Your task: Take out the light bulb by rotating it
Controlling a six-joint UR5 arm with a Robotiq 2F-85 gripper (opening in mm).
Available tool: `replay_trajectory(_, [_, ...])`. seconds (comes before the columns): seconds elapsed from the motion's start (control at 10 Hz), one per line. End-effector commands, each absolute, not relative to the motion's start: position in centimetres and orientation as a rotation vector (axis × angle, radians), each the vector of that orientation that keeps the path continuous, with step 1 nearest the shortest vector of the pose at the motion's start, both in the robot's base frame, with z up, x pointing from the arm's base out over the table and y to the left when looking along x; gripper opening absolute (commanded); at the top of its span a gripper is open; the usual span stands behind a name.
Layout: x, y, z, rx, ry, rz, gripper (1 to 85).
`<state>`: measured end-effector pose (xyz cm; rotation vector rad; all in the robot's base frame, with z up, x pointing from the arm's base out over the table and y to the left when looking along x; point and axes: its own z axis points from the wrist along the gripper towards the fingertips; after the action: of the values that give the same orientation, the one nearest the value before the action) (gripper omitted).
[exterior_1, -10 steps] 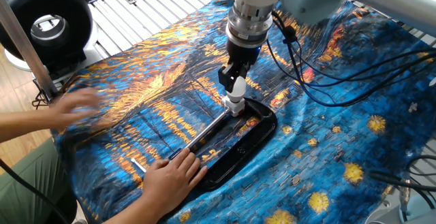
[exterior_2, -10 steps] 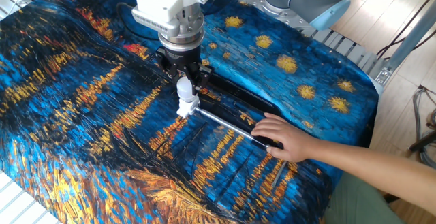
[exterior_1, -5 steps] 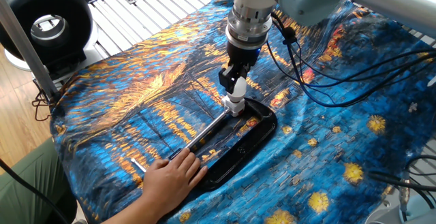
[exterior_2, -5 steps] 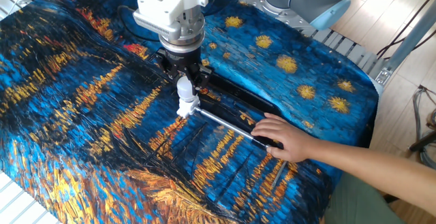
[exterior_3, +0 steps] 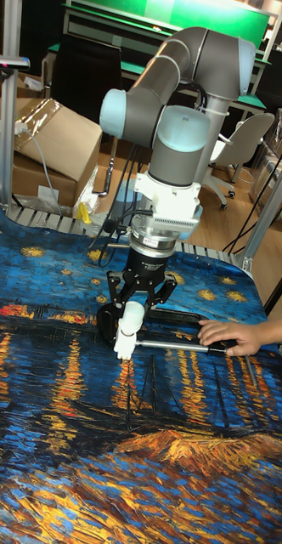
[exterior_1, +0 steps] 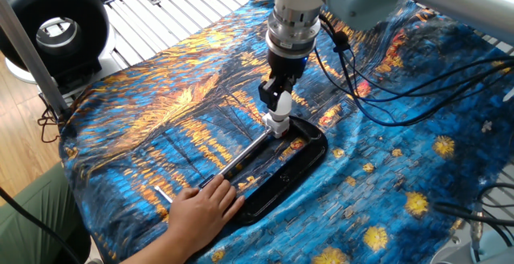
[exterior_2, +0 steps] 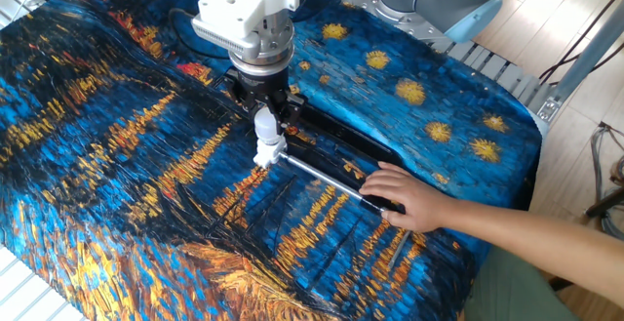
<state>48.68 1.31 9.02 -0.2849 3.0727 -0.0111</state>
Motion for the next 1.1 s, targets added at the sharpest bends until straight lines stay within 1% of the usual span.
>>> replay_trajectory(0.0, [48.9,1.3,9.0,-0.292,3.064,-0.008,27.7])
replay_trajectory(0.3, [49.0,0.8,8.7,-0.328,3.065,-0.037,27.7])
replay_trajectory(0.5, [48.6,0.5,9.4,-0.354,3.080,-0.040,29.0])
replay_trajectory(0.8, [49.3,0.5,8.5,-0.354,3.076,-0.050,27.7])
replay_trajectory(1.0, [49.3,0.6,8.6,-0.360,3.072,-0.046,27.7])
